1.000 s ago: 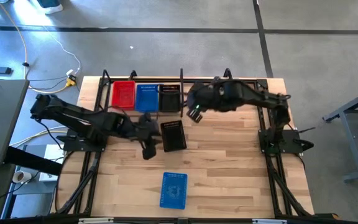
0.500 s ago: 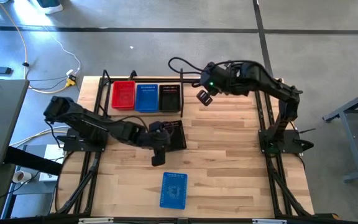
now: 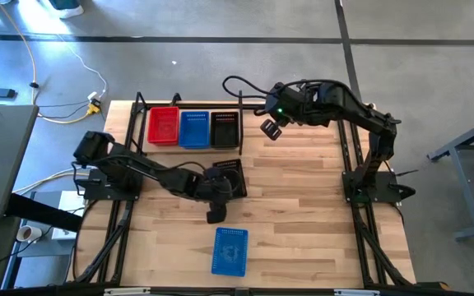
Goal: Stack baskets on shelf by color
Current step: Stack the black bin on the other black bin
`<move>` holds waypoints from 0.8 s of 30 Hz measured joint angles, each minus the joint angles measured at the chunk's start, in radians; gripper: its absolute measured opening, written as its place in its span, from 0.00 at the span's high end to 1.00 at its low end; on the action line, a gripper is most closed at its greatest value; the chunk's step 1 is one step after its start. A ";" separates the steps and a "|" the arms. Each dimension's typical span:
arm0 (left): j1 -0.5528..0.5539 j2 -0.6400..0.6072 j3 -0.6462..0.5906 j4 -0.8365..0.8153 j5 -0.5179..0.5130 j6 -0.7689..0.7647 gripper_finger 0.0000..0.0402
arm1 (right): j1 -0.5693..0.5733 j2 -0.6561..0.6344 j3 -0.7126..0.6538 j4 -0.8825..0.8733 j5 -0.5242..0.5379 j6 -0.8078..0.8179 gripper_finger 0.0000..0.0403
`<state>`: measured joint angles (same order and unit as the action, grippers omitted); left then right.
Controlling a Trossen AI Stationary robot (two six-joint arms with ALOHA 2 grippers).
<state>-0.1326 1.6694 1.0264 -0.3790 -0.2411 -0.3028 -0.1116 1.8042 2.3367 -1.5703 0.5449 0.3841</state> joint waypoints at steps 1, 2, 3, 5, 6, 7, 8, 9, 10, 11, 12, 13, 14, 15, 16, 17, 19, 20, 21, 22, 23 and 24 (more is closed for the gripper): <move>0.000 0.008 0.000 0.008 0.001 0.000 0.66 | 0.000 0.000 0.000 0.000 -0.001 0.000 0.81; 0.000 0.013 0.000 0.009 0.002 0.000 0.66 | 0.000 0.000 0.000 0.000 -0.002 0.000 0.81; 0.000 0.019 0.000 0.009 0.002 0.000 0.66 | 0.000 0.000 0.000 0.000 -0.003 0.000 0.81; 0.000 0.037 0.001 0.019 0.001 0.000 0.66 | 0.000 0.000 0.000 0.000 -0.004 0.000 0.81; 0.000 0.044 0.000 0.012 0.001 0.002 0.66 | 0.000 0.000 0.000 0.000 -0.005 0.000 0.81; 0.000 0.050 0.000 0.010 0.001 0.010 0.66 | 0.000 0.000 0.000 0.000 -0.007 0.000 0.81; 0.001 0.059 0.000 0.017 0.001 0.022 0.66 | 0.000 0.000 0.000 0.000 -0.012 0.000 0.81; 0.002 0.069 0.001 0.020 0.000 0.026 0.66 | 0.000 0.000 0.000 0.000 -0.019 0.000 0.81; 0.003 0.076 0.000 0.011 0.001 0.027 0.66 | 0.000 0.000 0.000 0.000 -0.024 0.000 0.81; 0.003 0.084 -0.001 0.006 0.005 0.027 0.66 | 0.000 0.000 0.000 0.000 -0.028 0.000 0.81; 0.003 0.093 0.000 0.014 0.012 0.027 0.66 | 0.000 0.000 0.000 0.000 -0.033 0.000 0.81; 0.004 0.101 0.000 0.016 0.016 0.027 0.66 | 0.000 0.000 0.000 0.000 -0.039 0.000 0.81; 0.004 0.107 0.000 0.012 0.018 0.026 0.66 | 0.000 0.000 0.000 -0.001 -0.044 0.000 0.81; 0.004 0.112 0.000 0.012 0.023 0.027 0.66 | 0.000 0.000 0.000 0.000 -0.044 0.000 0.81; 0.004 0.116 0.000 0.013 0.026 0.026 0.67 | 0.000 0.000 0.000 -0.001 -0.045 0.000 0.81; 0.004 0.119 0.000 0.013 0.029 0.026 0.69 | 0.000 0.000 0.000 -0.001 -0.045 0.000 0.81; 0.003 0.120 0.000 0.012 0.029 0.026 0.74 | 0.000 0.000 0.000 0.000 -0.045 0.000 0.81; 0.001 0.119 0.000 0.016 0.028 0.027 0.77 | 0.000 0.000 0.000 0.000 -0.045 0.000 0.81; -0.001 0.117 0.000 0.015 0.029 0.028 0.81 | 0.000 0.000 0.000 -0.001 -0.045 0.000 0.81; -0.004 0.115 0.000 0.013 0.029 0.030 0.85 | 0.000 0.000 0.000 -0.001 -0.045 0.000 0.81; -0.008 0.114 0.000 0.016 0.028 0.035 0.90 | 0.000 0.000 0.000 0.000 -0.045 0.000 0.81; -0.013 0.114 0.000 0.016 0.028 0.041 0.94 | 0.000 0.000 0.000 -0.001 -0.045 0.003 0.81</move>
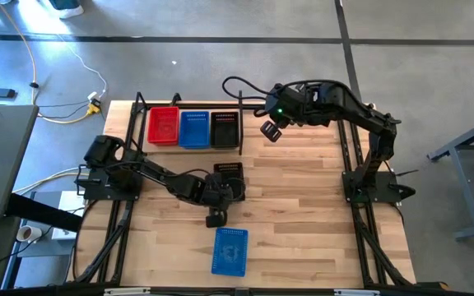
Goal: Stack baskets on shelf by color
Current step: Stack the black bin on the other black bin
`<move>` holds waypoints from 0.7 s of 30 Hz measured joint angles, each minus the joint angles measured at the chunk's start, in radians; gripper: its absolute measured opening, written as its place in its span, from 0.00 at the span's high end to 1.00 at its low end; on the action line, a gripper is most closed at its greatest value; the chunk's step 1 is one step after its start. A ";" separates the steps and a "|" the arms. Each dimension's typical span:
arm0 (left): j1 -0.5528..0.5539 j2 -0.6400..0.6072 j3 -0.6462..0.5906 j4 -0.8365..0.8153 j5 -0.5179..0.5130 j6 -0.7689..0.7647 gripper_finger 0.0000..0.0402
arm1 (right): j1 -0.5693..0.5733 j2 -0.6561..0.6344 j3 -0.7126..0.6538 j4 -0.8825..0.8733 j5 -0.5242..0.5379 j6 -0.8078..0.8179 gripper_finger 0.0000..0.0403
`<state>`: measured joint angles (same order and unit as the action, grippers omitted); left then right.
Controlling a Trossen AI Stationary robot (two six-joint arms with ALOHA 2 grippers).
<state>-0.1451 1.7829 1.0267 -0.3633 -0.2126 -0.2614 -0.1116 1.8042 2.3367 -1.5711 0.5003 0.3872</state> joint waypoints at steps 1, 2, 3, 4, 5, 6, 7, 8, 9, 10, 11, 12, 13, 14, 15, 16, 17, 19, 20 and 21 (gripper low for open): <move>-0.006 -0.004 0.000 -0.004 -0.002 0.004 0.97 | 0.000 0.000 0.000 0.000 0.000 0.003 0.81; -0.011 -0.011 0.000 -0.013 -0.002 0.005 0.98 | 0.000 0.000 0.000 0.000 0.000 0.004 0.81; -0.018 -0.017 0.000 -0.010 -0.003 0.004 0.98 | 0.000 0.000 0.000 0.000 0.000 0.004 0.81; -0.024 -0.019 0.002 -0.003 -0.002 0.004 0.97 | 0.000 0.000 0.000 0.000 0.000 0.004 0.81; -0.033 -0.024 0.002 -0.009 -0.004 0.005 0.97 | 0.000 0.000 0.000 0.000 0.000 0.004 0.81; -0.042 -0.036 -0.001 -0.029 -0.007 0.005 0.98 | 0.000 0.000 0.000 0.000 0.000 0.004 0.81; -0.051 -0.048 -0.001 -0.032 -0.016 0.007 0.99 | 0.000 0.000 0.000 0.000 0.000 0.004 0.81; -0.060 -0.062 0.001 -0.024 -0.025 0.010 0.99 | 0.000 0.000 -0.001 0.001 0.000 0.004 0.81; -0.070 -0.079 0.001 -0.032 -0.039 0.011 0.99 | 0.000 0.000 -0.002 0.000 -0.001 0.005 0.81; -0.078 -0.098 0.001 -0.050 -0.055 0.011 0.99 | 0.000 0.000 -0.002 -0.001 -0.002 0.005 0.81; -0.085 -0.118 0.000 -0.056 -0.068 0.012 0.99 | 0.000 0.000 -0.002 0.000 -0.002 0.005 0.81; -0.091 -0.135 0.001 -0.052 -0.082 0.014 0.99 | 0.000 0.000 -0.002 0.000 -0.002 0.005 0.81; -0.097 -0.157 0.001 -0.062 -0.098 0.015 0.99 | 0.000 0.000 -0.002 0.000 -0.002 0.005 0.81; -0.102 -0.186 0.000 -0.087 -0.111 0.015 0.99 | 0.000 0.000 -0.002 0.000 -0.002 0.007 0.81; -0.105 -0.209 -0.001 -0.096 -0.129 0.017 0.99 | 0.000 0.000 -0.002 0.000 -0.002 0.011 0.81; -0.107 -0.230 0.002 -0.086 -0.144 0.023 1.00 | 0.000 0.000 -0.002 0.000 -0.002 0.017 0.81; -0.107 -0.257 0.002 -0.099 -0.153 0.029 1.00 | 0.000 0.000 -0.002 0.000 -0.002 0.022 0.81; -0.107 -0.306 0.000 -0.125 -0.190 0.043 1.00 | 0.000 0.000 -0.002 0.000 -0.003 0.024 0.81; -0.105 -0.326 0.002 -0.119 -0.205 0.054 1.00 | 0.000 0.000 -0.002 0.001 -0.005 0.023 0.81; -0.103 -0.350 0.002 -0.140 -0.223 0.066 1.00 | 0.000 0.000 -0.002 0.001 -0.005 0.024 0.81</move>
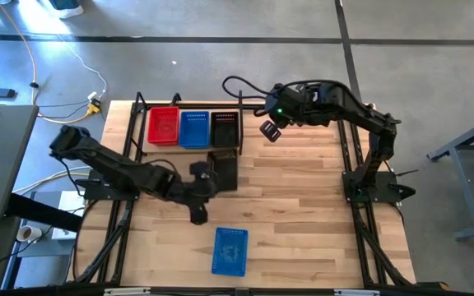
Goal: Stack baskets on shelf by color
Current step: Stack the black bin on the other black bin
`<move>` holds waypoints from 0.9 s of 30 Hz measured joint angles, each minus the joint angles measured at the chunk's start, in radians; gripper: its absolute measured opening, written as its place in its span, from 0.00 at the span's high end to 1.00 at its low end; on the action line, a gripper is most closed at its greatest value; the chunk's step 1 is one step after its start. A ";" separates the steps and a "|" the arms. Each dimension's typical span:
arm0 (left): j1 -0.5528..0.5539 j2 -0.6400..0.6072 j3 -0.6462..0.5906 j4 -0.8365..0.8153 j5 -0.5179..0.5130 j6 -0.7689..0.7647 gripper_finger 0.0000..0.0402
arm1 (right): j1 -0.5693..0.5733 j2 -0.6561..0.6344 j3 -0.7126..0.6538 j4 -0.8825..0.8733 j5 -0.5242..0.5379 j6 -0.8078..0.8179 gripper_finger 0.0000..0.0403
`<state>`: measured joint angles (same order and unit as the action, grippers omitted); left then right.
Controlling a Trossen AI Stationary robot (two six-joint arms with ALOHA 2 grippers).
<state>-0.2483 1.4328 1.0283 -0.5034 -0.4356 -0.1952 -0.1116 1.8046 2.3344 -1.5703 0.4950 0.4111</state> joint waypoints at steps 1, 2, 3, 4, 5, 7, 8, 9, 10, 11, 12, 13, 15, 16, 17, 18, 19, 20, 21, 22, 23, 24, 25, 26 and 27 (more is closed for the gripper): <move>0.005 -0.021 -0.002 -0.016 -0.022 0.017 1.00 | 0.000 0.000 0.000 0.000 0.000 0.004 0.81; 0.010 -0.036 -0.001 -0.009 -0.043 0.037 1.00 | 0.000 0.000 0.000 0.000 0.001 0.011 0.81; 0.016 -0.049 0.001 -0.008 -0.062 0.057 1.00 | 0.000 0.000 0.000 -0.001 0.000 0.015 0.81; 0.024 -0.066 0.000 -0.028 -0.077 0.076 1.00 | 0.000 0.000 0.000 -0.001 0.000 0.018 0.81; 0.035 -0.080 -0.003 -0.043 -0.091 0.099 1.00 | 0.000 0.000 0.000 0.000 0.000 0.022 0.81; 0.058 -0.091 0.002 -0.025 -0.108 0.142 1.00 | 0.000 0.000 0.000 -0.001 0.000 0.026 0.81; 0.073 -0.105 -0.001 -0.051 -0.106 0.160 1.00 | 0.000 0.000 0.000 -0.001 0.000 0.026 0.81; 0.089 -0.114 -0.004 -0.073 -0.107 0.177 1.00 | 0.000 0.000 0.000 -0.001 0.000 0.031 0.81; 0.105 -0.114 -0.001 -0.055 -0.107 0.195 1.00 | 0.000 0.000 0.000 0.000 -0.001 0.036 0.81; 0.122 -0.113 0.003 -0.045 -0.105 0.211 1.00 | 0.000 0.001 0.000 0.000 -0.004 0.037 0.81; 0.142 -0.116 0.000 -0.068 -0.102 0.229 1.00 | 0.000 0.001 0.000 0.001 -0.004 0.037 0.81; 0.161 -0.120 -0.004 -0.087 -0.099 0.247 1.00 | 0.000 0.001 0.000 0.000 -0.004 0.038 0.81; 0.197 -0.116 0.001 -0.058 -0.089 0.285 1.00 | 0.000 0.001 0.000 0.000 -0.005 0.044 0.81; 0.219 -0.116 0.001 -0.064 -0.084 0.301 1.00 | 0.000 0.001 0.000 0.000 -0.007 0.047 0.81; 0.236 -0.116 -0.001 -0.072 -0.077 0.316 1.00 | 0.000 0.001 0.000 0.000 -0.006 0.053 0.81; 0.254 -0.116 -0.002 -0.069 -0.064 0.335 1.00 | 0.000 0.001 0.000 0.000 -0.007 0.056 0.81; 0.277 -0.115 -0.001 -0.064 -0.053 0.351 1.00 | 0.000 0.001 0.000 0.000 -0.006 0.056 0.81; 0.297 -0.115 -0.001 -0.063 -0.042 0.366 1.00 | 0.000 0.001 0.000 0.000 -0.006 0.056 0.81; 0.316 -0.115 -0.001 -0.061 -0.030 0.379 1.00 | 0.000 0.001 0.000 0.000 -0.006 0.056 0.81; 0.337 -0.115 -0.001 -0.057 -0.018 0.390 1.00 | 0.000 0.001 0.000 -0.001 -0.006 0.056 0.81; 0.359 -0.115 -0.001 -0.055 -0.008 0.401 1.00 | 0.000 0.001 0.000 0.000 -0.006 0.058 0.81; 0.377 -0.115 -0.001 -0.049 0.002 0.414 1.00 | 0.000 0.001 0.000 0.000 -0.006 0.060 0.81; 0.396 -0.115 -0.001 -0.042 0.017 0.423 1.00 | 0.000 0.001 0.000 0.000 -0.006 0.060 0.81; 0.416 -0.115 -0.001 -0.035 0.033 0.432 1.00 | 0.000 0.001 0.000 0.000 -0.006 0.060 0.81; 0.433 -0.115 -0.001 -0.029 0.050 0.441 1.00 | 0.000 0.001 0.000 0.000 -0.006 0.060 0.81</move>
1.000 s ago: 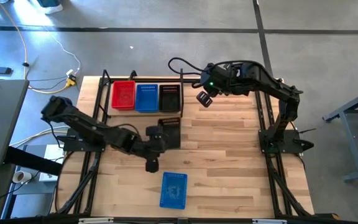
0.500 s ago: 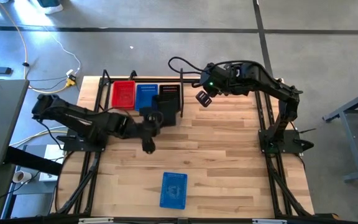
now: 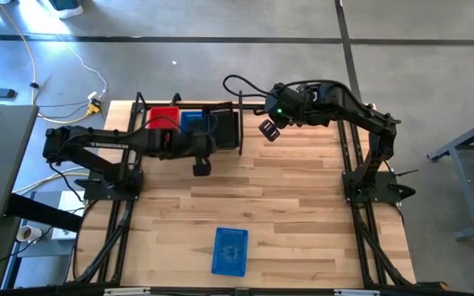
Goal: Stack baskets on shelf by color
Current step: Stack the black bin on the other black bin
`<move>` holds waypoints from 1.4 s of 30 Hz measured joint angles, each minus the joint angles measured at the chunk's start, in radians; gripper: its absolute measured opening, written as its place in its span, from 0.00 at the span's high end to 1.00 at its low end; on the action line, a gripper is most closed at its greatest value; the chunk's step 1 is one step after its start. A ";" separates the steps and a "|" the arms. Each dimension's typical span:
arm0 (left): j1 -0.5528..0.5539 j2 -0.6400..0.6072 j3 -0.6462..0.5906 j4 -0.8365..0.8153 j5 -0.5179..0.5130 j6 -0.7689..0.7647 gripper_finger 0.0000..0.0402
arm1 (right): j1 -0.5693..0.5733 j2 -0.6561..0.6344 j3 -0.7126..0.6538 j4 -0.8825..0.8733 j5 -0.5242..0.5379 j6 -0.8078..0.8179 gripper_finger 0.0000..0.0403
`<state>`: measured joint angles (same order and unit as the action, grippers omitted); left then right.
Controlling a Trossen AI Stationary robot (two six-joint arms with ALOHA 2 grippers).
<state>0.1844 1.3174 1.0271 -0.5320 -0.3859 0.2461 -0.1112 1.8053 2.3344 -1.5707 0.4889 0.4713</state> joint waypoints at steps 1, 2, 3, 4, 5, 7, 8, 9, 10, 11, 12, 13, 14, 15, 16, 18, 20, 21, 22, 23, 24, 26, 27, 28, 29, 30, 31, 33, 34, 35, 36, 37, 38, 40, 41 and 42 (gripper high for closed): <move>0.014 0.000 0.000 0.013 0.015 0.010 1.00 | 0.000 0.000 0.000 0.000 0.000 0.000 0.81; 0.028 0.000 0.000 0.027 0.031 0.025 1.00 | 0.000 0.000 0.000 0.001 0.000 0.000 0.81; 0.042 0.000 0.000 0.035 0.043 0.040 1.00 | 0.000 0.000 0.000 0.001 0.000 0.000 0.81; 0.054 0.001 0.000 0.039 0.048 0.053 1.00 | 0.000 0.000 0.000 0.001 0.000 0.000 0.81; 0.066 0.006 0.000 0.045 0.052 0.065 1.00 | 0.000 0.000 0.000 0.001 0.000 0.002 0.81; 0.091 0.016 0.000 0.045 0.074 0.083 1.00 | 0.000 0.000 0.000 0.001 0.000 0.008 0.81; 0.103 0.019 0.000 0.040 0.085 0.088 1.00 | 0.000 0.000 0.000 0.001 0.000 0.017 0.81; 0.113 0.022 0.000 0.041 0.100 0.094 1.00 | 0.000 0.000 0.000 0.001 0.000 0.024 0.81; 0.120 0.027 0.000 0.041 0.111 0.098 1.00 | 0.000 0.000 0.000 0.001 0.000 0.026 0.81; 0.126 0.034 0.000 0.041 0.114 0.098 1.00 | 0.000 0.000 0.000 0.001 0.000 0.026 0.81; 0.130 0.041 0.000 0.040 0.116 0.098 1.00 | 0.000 0.000 0.000 0.001 0.000 0.026 0.81; 0.132 0.047 0.000 0.042 0.120 0.098 1.00 | 0.000 0.000 0.000 0.001 0.000 0.025 0.81; 0.132 0.049 0.000 0.044 0.123 0.099 1.00 | 0.000 0.000 0.000 0.001 0.000 0.025 0.81; 0.132 0.050 0.000 0.046 0.129 0.099 1.00 | 0.000 0.000 0.000 0.001 0.000 0.024 0.81; 0.133 0.054 0.000 0.049 0.132 0.103 1.00 | 0.000 0.000 0.000 0.001 0.000 0.025 0.81; 0.135 0.072 0.001 0.049 0.146 0.113 1.00 | 0.000 0.000 0.000 0.000 0.000 0.023 0.81; 0.136 0.094 0.000 0.053 0.148 0.121 1.00 | 0.000 0.000 0.000 0.001 -0.001 0.022 0.81; 0.136 0.102 0.000 0.058 0.148 0.124 1.00 | 0.000 0.000 0.000 0.001 -0.001 0.022 0.81; 0.136 0.109 0.000 0.058 0.148 0.124 1.00 | 0.000 0.000 0.000 0.000 -0.001 0.022 0.81; 0.137 0.118 0.000 0.059 0.147 0.124 1.00 | 0.000 0.000 0.000 0.001 -0.001 0.022 0.81; 0.137 0.127 0.000 0.060 0.148 0.124 1.00 | 0.000 0.000 0.000 0.001 -0.001 0.022 0.81; 0.137 0.142 0.000 0.058 0.152 0.124 1.00 | 0.000 0.000 0.000 0.001 -0.001 0.022 0.81; 0.137 0.148 0.000 0.059 0.151 0.124 1.00 | 0.000 0.000 0.000 0.000 -0.001 0.022 0.81; 0.137 0.153 0.000 0.059 0.151 0.124 1.00 | 0.000 0.000 0.000 0.001 -0.003 0.022 0.81; 0.137 0.159 0.000 0.061 0.151 0.125 1.00 | 0.000 0.000 0.000 0.001 -0.008 0.022 0.81; 0.137 0.165 0.000 0.063 0.151 0.124 1.00 | 0.000 0.000 0.000 0.000 -0.013 0.022 0.81; 0.138 0.170 0.000 0.060 0.151 0.124 1.00 | 0.000 0.000 0.000 0.001 -0.016 0.022 0.81; 0.141 0.177 0.000 0.058 0.151 0.124 1.00 | 0.000 0.000 0.000 0.001 -0.025 0.022 0.81; 0.144 0.177 0.000 0.058 0.151 0.124 1.00 | 0.000 0.000 0.000 0.001 -0.029 0.022 0.81; 0.148 0.176 0.000 0.058 0.151 0.124 1.00 | 0.000 0.000 0.000 0.001 -0.030 0.022 0.81; 0.151 0.176 0.000 0.058 0.150 0.124 1.00 | 0.000 0.000 0.000 0.001 -0.031 0.022 0.81; 0.154 0.176 0.000 0.057 0.150 0.124 1.00 | 0.000 0.000 0.000 0.001 -0.031 0.022 0.81; 0.158 0.176 0.000 0.058 0.150 0.124 1.00 | 0.000 0.000 0.000 0.001 -0.031 0.022 0.81; 0.166 0.176 0.000 0.057 0.151 0.124 1.00 | 0.000 0.000 0.000 0.001 -0.031 0.022 0.81; 0.171 0.176 0.000 0.057 0.157 0.124 1.00 | 0.000 0.000 0.000 0.001 -0.031 0.022 0.81; 0.175 0.176 0.000 0.057 0.169 0.124 1.00 | 0.000 0.000 0.000 0.001 -0.031 0.022 0.81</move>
<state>0.3599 1.4935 1.0275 -0.4751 -0.2169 0.3701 -0.1108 1.8053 2.3344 -1.5700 0.4583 0.4934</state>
